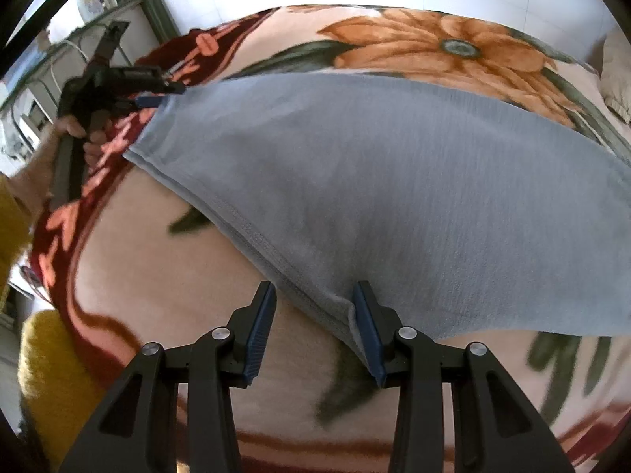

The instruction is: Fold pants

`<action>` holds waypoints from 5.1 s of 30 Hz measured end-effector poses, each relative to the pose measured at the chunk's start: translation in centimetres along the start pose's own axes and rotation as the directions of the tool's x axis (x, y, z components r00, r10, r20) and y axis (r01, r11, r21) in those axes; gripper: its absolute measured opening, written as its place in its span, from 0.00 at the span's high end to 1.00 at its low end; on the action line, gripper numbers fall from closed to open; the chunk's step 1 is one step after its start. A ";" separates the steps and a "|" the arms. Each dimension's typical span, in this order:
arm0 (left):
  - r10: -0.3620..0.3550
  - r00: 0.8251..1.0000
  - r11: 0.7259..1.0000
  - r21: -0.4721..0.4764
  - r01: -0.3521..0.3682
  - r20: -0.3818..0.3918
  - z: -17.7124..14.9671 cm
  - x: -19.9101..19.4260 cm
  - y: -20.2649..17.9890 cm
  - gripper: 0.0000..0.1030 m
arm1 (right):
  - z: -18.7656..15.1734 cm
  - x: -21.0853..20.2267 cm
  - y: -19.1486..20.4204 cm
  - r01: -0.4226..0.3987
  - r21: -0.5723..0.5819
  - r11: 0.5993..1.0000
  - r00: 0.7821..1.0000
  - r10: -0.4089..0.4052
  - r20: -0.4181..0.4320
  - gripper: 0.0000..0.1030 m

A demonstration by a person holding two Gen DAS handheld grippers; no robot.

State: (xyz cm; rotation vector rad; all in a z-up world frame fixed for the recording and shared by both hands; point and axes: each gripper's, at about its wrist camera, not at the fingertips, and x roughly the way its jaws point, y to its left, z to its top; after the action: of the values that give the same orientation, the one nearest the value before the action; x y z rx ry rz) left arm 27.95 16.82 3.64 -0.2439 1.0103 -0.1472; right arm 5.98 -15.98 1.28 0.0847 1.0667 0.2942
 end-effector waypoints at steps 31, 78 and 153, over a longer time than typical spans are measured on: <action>0.161 0.983 0.984 -0.065 -0.166 -0.085 -7.4 -3.7 2.7 0.40 | -0.6 -5.8 -1.5 -0.005 0.077 0.997 0.997 -0.002 0.082 0.59; -0.061 0.984 0.963 0.250 0.102 -0.166 -7.8 -3.4 -19.9 0.90 | -2.6 -9.6 -9.7 -0.082 0.309 0.947 0.980 0.020 0.198 0.59; -0.048 0.998 0.998 0.029 0.050 -0.037 -16.8 -9.4 -10.7 0.43 | 17.4 -9.1 1.8 0.079 0.034 0.996 0.991 -0.082 0.110 0.95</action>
State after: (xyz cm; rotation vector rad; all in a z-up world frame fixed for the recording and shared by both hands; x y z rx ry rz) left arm 8.63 6.51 5.70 -0.2393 1.0376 -0.2120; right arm 16.70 -15.56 17.77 0.0831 0.9615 0.1990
